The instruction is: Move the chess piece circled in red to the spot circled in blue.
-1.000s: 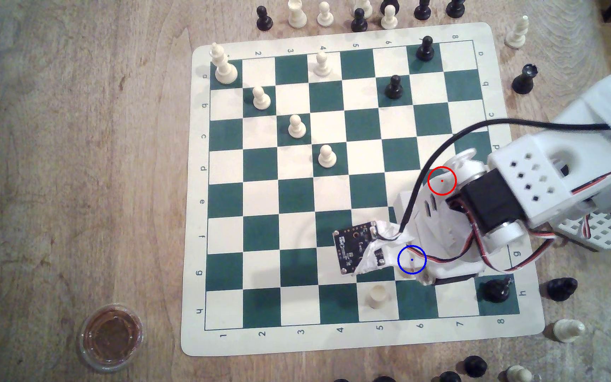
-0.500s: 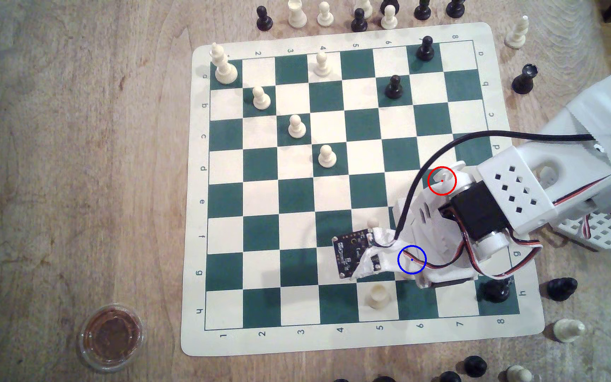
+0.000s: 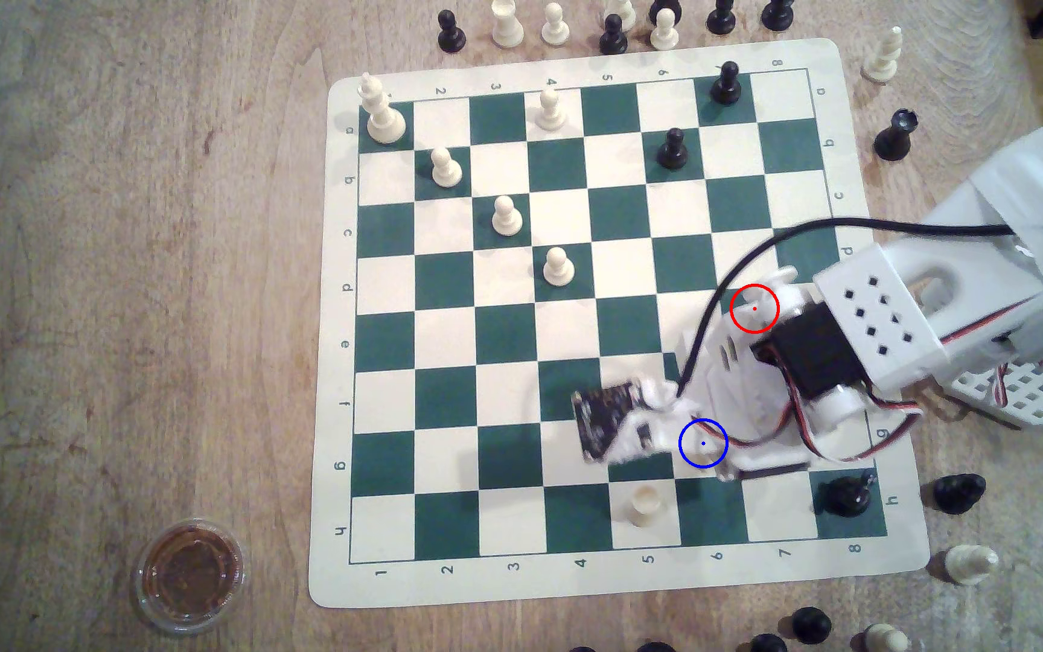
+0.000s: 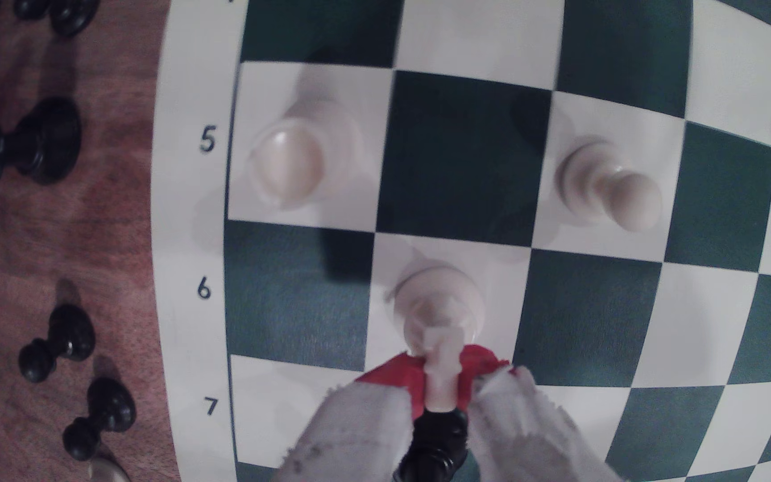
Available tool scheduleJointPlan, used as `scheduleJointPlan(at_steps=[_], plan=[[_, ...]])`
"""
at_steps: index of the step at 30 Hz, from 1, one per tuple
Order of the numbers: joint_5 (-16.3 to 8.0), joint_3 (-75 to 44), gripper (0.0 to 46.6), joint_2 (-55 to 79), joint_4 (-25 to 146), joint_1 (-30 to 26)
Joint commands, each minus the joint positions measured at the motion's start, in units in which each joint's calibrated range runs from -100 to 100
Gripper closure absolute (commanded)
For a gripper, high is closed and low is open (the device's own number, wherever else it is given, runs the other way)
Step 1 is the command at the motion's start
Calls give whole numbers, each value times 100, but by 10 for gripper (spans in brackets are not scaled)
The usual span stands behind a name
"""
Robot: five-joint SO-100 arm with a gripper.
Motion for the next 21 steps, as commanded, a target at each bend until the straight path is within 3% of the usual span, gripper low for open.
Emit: scheduleJointPlan(at_steps=[1, 6, 9, 14, 21], plan=[[34, 10, 451, -114, -74, 123], [49, 55, 445, -97, -74, 123], [93, 55, 357, -21, -50, 155], [98, 110, 297, -250, -107, 225], [73, 200, 251, -921, 49, 311]])
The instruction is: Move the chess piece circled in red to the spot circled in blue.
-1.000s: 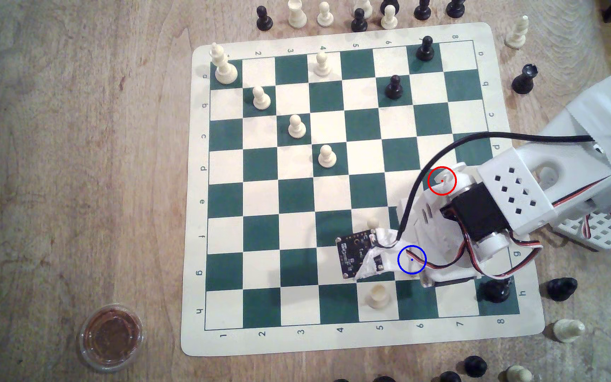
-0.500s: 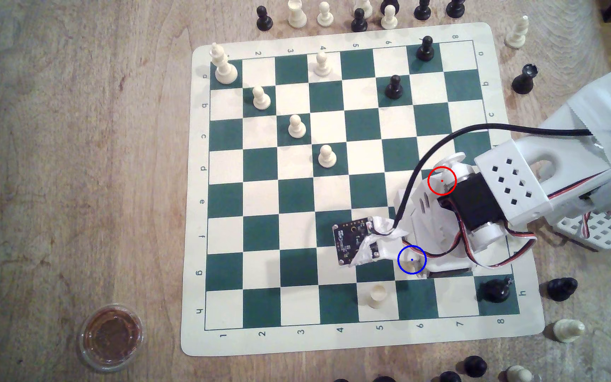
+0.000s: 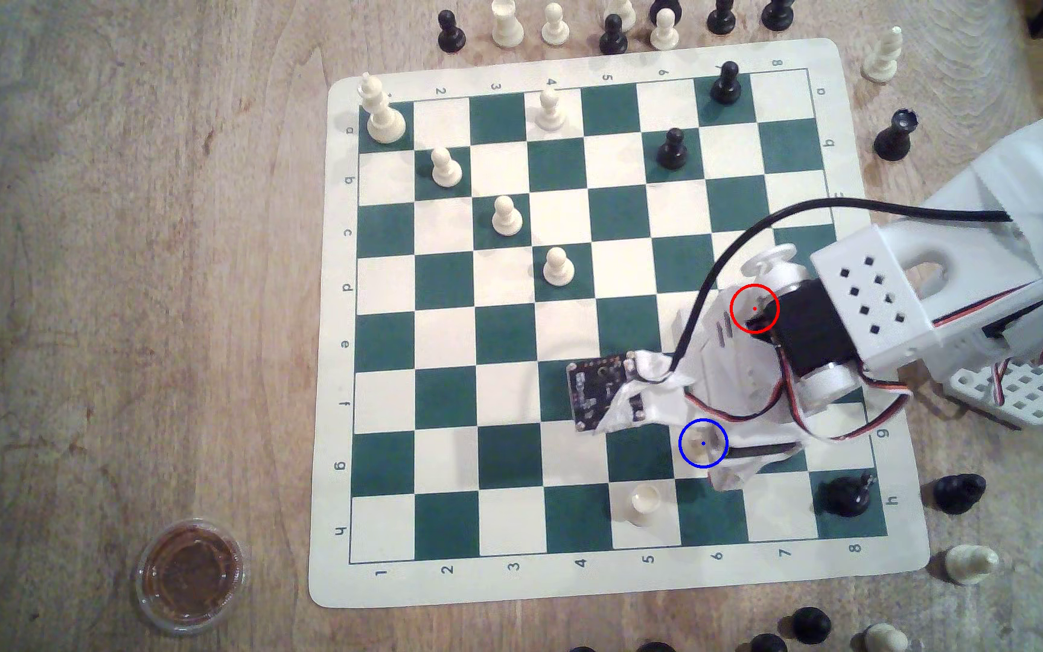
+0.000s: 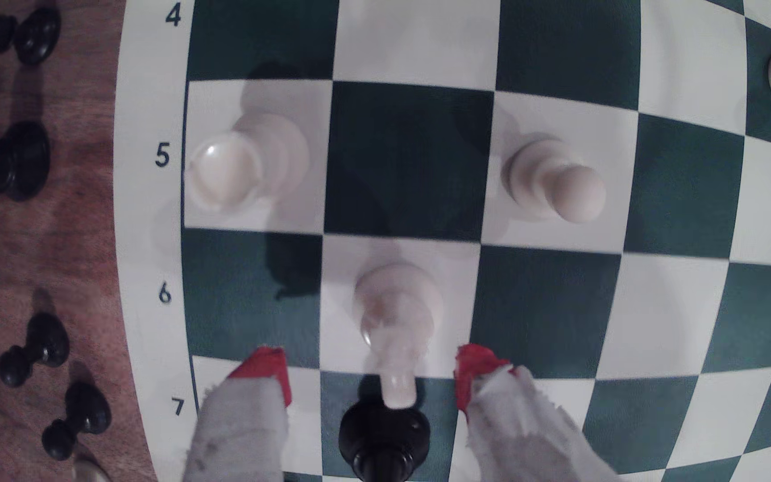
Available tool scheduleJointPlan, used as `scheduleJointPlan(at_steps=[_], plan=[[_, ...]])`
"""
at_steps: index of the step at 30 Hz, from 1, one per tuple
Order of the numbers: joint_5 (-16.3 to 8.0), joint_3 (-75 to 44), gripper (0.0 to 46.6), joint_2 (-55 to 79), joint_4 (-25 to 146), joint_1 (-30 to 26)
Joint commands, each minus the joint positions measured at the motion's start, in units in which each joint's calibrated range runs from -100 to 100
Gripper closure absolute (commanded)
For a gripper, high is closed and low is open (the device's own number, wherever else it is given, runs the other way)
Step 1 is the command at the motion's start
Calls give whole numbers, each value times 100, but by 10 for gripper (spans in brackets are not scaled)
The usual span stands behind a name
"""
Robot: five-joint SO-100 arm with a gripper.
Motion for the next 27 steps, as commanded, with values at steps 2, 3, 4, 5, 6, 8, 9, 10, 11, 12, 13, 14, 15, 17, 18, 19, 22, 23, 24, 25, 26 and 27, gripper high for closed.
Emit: scheduleJointPlan(at_steps=[2, 3, 4, 5, 6, 8, 9, 10, 11, 12, 13, 14, 15, 17, 18, 19, 22, 23, 24, 25, 26, 27], plan=[[-20, 138, 235, -967, 130, 139], [-20, 192, 234, -1052, 138, 178], [-15, 246, 234, -1128, 146, 210], [-15, 310, 234, -1247, 146, 249], [-20, 455, 241, -1544, 138, 319], [-5, 536, 334, -1875, 171, 382], [-5, 555, 360, -2036, 212, 413], [10, 555, 369, -2283, 302, 491], [10, 555, 383, -2418, 343, 530], [-20, 573, 431, -2563, 318, 601], [-24, 627, 443, -2716, 293, 648], [-24, 709, 445, -2877, 220, 710], [-24, 908, 461, -3208, 23, 804], [-15, 1080, 464, -3480, -198, 906], [-5, 1090, 464, -3548, -231, 945], [15, 1090, 464, -3641, -354, 1015], [59, 1343, 464, -3963, -886, 1101], [88, 1498, 464, -4099, -1123, 1125], [156, 1924, 464, -4396, -1705, 1211], [225, 2060, 464, -4456, -1893, 1281], [303, 2168, 464, -4490, -2033, 1375], [327, 2286, 464, -4583, -2229, 1453]])
